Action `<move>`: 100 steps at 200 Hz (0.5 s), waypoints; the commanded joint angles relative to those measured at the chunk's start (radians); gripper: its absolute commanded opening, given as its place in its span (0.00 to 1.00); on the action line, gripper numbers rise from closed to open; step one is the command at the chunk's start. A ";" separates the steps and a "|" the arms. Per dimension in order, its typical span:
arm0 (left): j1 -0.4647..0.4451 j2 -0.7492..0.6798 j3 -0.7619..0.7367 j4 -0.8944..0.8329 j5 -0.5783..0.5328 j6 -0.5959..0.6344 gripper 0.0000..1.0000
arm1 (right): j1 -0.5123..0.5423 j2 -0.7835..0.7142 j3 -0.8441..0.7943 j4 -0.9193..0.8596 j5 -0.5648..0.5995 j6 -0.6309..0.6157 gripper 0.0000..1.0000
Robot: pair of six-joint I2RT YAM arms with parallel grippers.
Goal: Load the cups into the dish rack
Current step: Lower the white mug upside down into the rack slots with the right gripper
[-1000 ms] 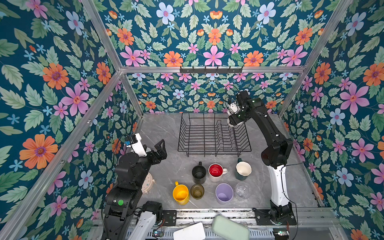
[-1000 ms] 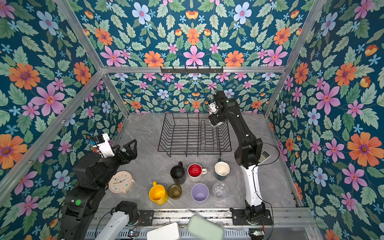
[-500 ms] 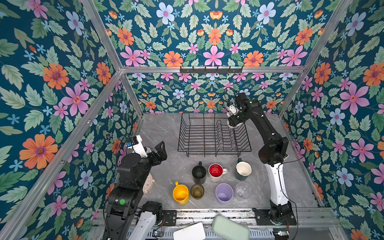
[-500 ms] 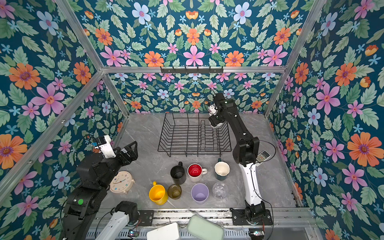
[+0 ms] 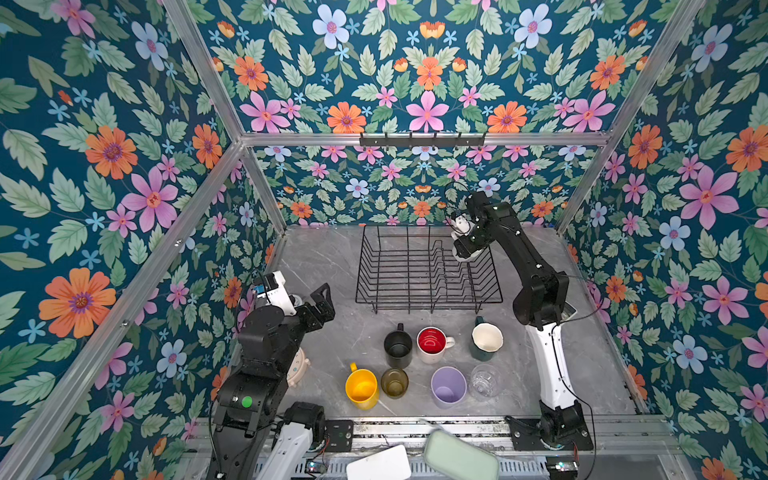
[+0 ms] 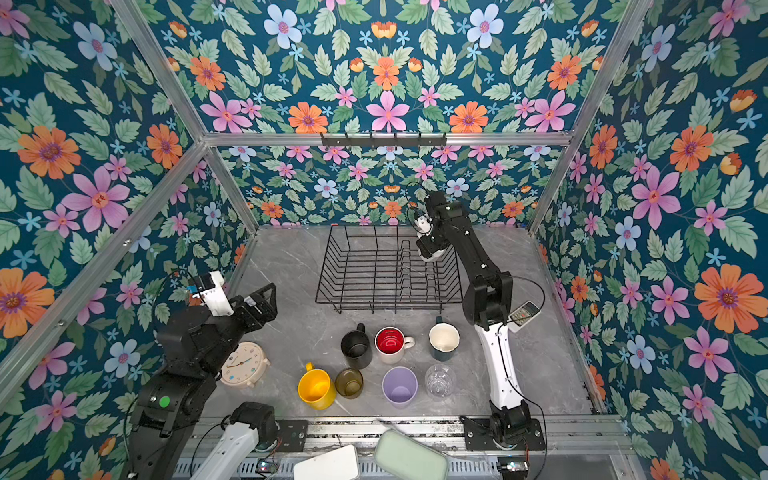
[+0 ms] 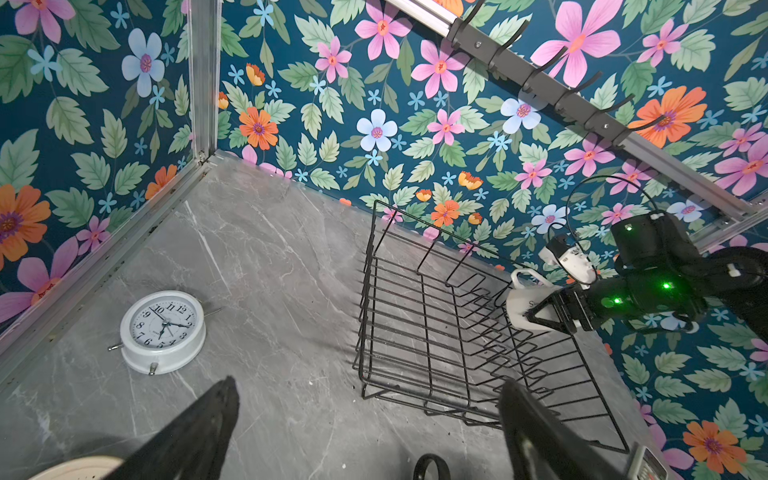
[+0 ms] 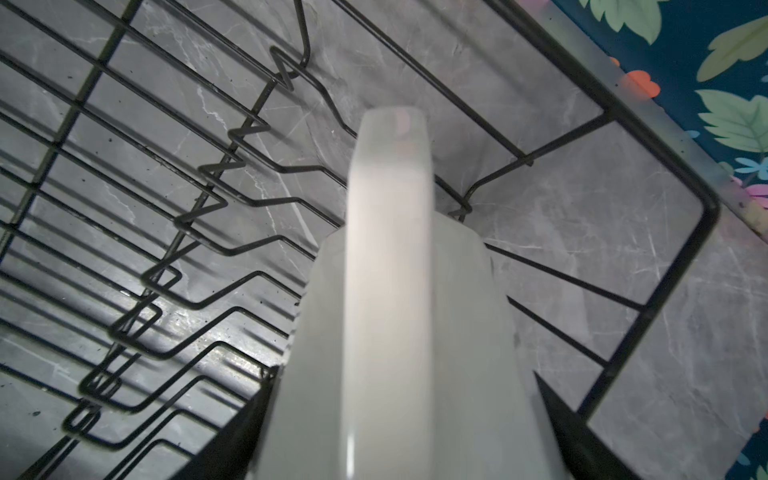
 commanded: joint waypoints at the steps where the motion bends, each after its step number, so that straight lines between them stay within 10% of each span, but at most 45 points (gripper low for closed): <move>1: 0.001 -0.001 -0.001 0.022 -0.002 -0.006 1.00 | 0.001 0.009 0.006 0.023 -0.007 -0.016 0.00; 100: 0.001 -0.004 -0.011 0.025 -0.002 -0.015 1.00 | 0.003 0.047 0.006 0.031 -0.006 -0.025 0.13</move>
